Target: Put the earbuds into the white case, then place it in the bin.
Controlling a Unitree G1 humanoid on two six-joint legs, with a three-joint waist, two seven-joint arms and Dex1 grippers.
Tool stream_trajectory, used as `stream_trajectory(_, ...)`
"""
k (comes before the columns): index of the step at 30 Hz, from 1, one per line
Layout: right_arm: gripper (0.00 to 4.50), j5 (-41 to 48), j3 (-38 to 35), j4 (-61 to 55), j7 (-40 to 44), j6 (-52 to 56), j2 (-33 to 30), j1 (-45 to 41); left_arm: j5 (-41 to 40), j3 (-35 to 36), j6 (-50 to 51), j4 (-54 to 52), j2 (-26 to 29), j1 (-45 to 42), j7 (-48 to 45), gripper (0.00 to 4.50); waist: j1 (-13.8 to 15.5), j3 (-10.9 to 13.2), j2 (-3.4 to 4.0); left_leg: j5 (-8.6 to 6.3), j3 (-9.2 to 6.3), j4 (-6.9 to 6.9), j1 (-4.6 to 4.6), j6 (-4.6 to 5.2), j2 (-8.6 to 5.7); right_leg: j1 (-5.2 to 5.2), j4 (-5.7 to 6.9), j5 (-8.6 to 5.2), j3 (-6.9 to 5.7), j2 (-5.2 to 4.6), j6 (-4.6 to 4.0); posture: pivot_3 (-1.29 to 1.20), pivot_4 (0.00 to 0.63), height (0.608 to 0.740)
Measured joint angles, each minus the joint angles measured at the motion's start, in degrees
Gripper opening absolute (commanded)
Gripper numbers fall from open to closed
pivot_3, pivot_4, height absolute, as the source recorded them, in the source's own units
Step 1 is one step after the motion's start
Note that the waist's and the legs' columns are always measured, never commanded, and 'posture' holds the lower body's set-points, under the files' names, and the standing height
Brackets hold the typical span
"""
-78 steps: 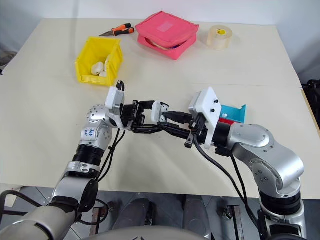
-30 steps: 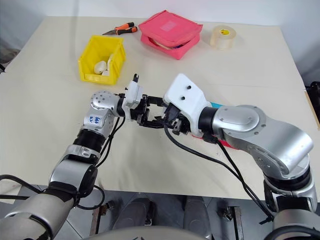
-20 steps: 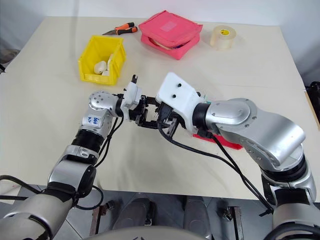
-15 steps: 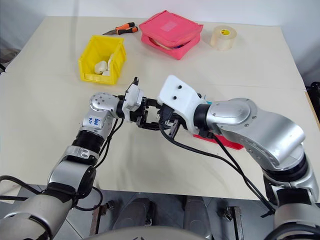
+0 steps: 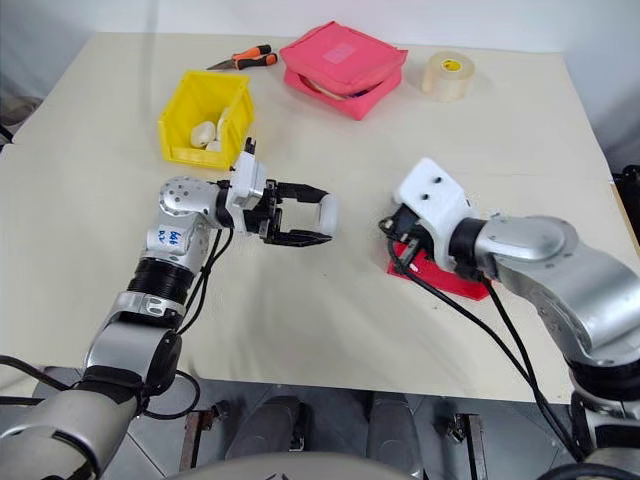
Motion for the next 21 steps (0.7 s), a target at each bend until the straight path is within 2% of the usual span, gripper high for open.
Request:
stream_trajectory(1, 0.02, -0.35, -1.58, 0.27, 1.07, -3.18, 0.73, 2.37, -0.01, 0.78, 0.19, 0.06, 0.26, -0.45, 1.45, 2.81, -0.01, 0.00, 0.00, 0.00, 0.02, 0.00, 0.00, 0.00, 0.00, 0.00, 0.01, 0.00, 0.00, 0.00, 0.01, 0.00, 0.150, 0.740)
stream_trajectory(6, 1.62, 10.03, -12.63, 3.12, 7.29, -9.08, 7.91, 5.88, -0.07, 6.09, -0.96, 2.14, 0.52, -3.94, 11.23, 2.81, -0.03, 0.01, -0.02, 0.00, -0.06, 0.06, 0.09, 0.00, 0.01, 0.09, 0.04, 0.04, 0.03, 0.00, 0.03, 0.00, 0.150, 0.740)
stream_trajectory(10, 3.00, 6.62, -12.46, 6.02, 11.83, -16.78, 7.64, 9.14, 0.07, 10.66, -6.41, 6.45, 0.31, -5.38, 21.03, 2.81, -0.02, 0.01, -0.03, 0.00, -0.03, 0.04, 0.07, 0.00, 0.00, 0.06, 0.02, 0.04, 0.03, 0.01, 0.03, 0.00, 0.150, 0.740)
stream_trajectory(14, 4.46, 4.84, -12.25, 9.08, 15.43, -21.77, 7.55, 8.88, 1.63, 14.46, -11.88, 13.24, 1.33, -7.96, 33.50, 2.81, -0.07, 0.02, -0.04, 0.01, 0.02, 0.04, 0.08, 0.00, 0.00, 0.06, 0.01, 0.04, 0.02, 0.00, 0.04, 0.00, 0.150, 0.740)
stream_trajectory(21, 4.48, 5.13, -12.35, 12.98, 19.42, -24.75, 7.29, 5.34, 6.99, 17.22, -13.76, 27.24, 9.26, -13.00, 56.48, 2.81, -0.20, 0.02, -0.04, 0.02, 0.05, 0.03, 0.10, -0.03, 0.00, 0.05, 0.03, 0.04, -0.08, 0.00, 0.04, 0.00, 0.150, 0.740)
